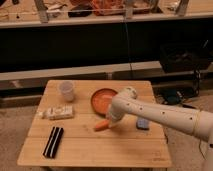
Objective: Place the pepper in the ceramic bowl
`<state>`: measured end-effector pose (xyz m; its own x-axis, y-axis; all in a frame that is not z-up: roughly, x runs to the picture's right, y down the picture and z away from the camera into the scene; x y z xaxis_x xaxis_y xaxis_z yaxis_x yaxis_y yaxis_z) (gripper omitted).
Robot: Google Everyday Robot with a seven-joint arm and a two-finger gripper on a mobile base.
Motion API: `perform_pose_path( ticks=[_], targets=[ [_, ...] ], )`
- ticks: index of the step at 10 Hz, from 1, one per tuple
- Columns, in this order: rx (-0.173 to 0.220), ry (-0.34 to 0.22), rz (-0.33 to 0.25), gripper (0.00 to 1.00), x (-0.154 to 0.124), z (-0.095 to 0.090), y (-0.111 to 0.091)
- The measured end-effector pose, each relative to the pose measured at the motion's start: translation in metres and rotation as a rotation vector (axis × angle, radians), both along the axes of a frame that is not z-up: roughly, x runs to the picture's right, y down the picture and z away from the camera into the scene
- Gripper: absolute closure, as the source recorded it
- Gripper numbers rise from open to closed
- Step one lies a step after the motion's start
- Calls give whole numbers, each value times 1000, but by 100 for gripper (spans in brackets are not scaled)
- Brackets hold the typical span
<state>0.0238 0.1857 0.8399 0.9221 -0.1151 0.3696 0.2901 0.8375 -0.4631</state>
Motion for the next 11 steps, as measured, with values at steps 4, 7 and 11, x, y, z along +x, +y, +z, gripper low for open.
perform_pose_path(
  ticks=[4,7,11],
  targets=[
    [9,8,15,99,2,6,-21],
    [16,10,25,99,2,16,-42],
    [20,20,37,99,3,28,-70]
  ],
)
